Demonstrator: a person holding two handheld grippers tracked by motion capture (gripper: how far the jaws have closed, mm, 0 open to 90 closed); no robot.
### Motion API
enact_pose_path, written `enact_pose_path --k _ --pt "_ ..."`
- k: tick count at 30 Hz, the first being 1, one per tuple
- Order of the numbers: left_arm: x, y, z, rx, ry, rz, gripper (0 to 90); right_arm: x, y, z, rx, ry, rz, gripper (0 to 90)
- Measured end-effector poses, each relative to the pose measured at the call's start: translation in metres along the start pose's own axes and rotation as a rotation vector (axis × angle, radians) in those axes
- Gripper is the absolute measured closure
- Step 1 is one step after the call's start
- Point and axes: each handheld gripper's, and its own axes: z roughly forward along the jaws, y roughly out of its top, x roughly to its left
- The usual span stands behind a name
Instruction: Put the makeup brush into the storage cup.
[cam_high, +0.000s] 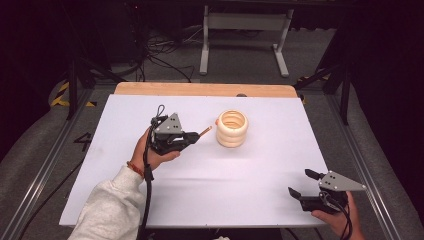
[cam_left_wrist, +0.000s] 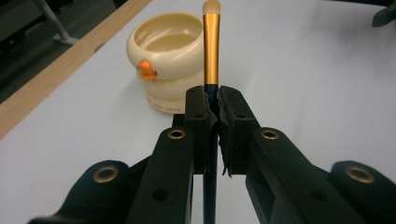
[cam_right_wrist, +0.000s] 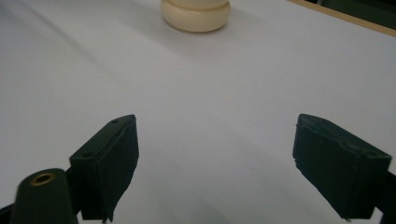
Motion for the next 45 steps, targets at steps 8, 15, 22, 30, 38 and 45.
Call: enact_pose_path --k 8,15,22,30,38,45 --pt "0.005 0.022 0.002 -0.062 -0.001 0.008 82.9 0.000 0.000 -0.003 -0.021 -0.001 -0.017 13.5" --pt "0.014 0.034 0.003 -0.100 0.008 0.002 83.0 0.002 0.000 -0.004 -0.039 -0.013 -0.036 9.9" --pt "0.022 0.045 0.008 -0.141 0.008 -0.010 83.0 0.005 0.002 -0.004 -0.059 -0.037 -0.067 6.8" --pt "0.030 0.059 0.018 -0.164 0.008 -0.010 82.9 0.004 0.001 -0.004 -0.064 -0.048 -0.070 6.2" --pt "0.038 0.066 0.029 -0.201 -0.005 -0.026 83.0 0.004 0.000 -0.004 -0.068 -0.056 -0.061 6.5" --pt "0.044 0.072 0.043 -0.199 -0.001 -0.031 83.0 0.004 0.000 -0.004 -0.069 -0.056 -0.061 6.2"
